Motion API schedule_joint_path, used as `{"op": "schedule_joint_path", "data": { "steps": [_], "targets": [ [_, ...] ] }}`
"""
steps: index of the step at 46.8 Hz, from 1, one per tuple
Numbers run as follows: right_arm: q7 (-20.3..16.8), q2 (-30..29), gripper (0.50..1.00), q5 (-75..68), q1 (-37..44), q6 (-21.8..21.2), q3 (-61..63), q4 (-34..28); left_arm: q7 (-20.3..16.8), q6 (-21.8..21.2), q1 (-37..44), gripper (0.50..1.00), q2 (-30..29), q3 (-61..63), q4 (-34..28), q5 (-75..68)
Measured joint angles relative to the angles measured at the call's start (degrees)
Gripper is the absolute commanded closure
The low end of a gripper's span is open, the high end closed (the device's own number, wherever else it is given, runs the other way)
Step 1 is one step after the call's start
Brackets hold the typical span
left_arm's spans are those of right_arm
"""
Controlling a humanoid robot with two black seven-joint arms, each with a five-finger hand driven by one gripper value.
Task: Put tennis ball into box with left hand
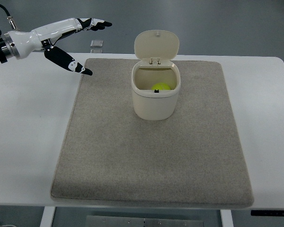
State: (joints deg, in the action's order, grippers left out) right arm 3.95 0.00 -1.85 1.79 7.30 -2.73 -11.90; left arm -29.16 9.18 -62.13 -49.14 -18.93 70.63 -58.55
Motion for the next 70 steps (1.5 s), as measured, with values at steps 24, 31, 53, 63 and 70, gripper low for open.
{"op": "schedule_joint_path", "data": {
  "steps": [24, 31, 53, 63, 70],
  "targets": [
    [0.0, 0.0, 0.599, 0.0, 0.0, 0.0, 0.0, 0.0, 0.5, 0.4, 7.1, 0.506, 9.2, -0.3, -15.8, 26.1],
    [0.0, 0.0, 0.599, 0.0, 0.0, 0.0, 0.0, 0.0, 1.2, 1.5, 9.1, 0.506, 11.2, -0.4, -17.3, 31.6],
    [0.0, 0.0, 0.599, 0.0, 0.0, 0.0, 0.0, 0.0, 14.6, 13.4, 9.7, 0.506, 12.8, -1.1, -20.1, 53.7],
    [0.0, 0.0, 0.599, 0.0, 0.0, 0.0, 0.0, 0.0, 21.8, 21.5, 11.7, 0.506, 14.2, -3.6, -23.9, 64.8],
    [0.0, 0.0, 0.599, 0.0, 0.0, 0.0, 0.0, 0.0, 24.4, 22.5, 12.0, 0.506, 14.4, -4.9, -25.3, 70.0]
  ]
}}
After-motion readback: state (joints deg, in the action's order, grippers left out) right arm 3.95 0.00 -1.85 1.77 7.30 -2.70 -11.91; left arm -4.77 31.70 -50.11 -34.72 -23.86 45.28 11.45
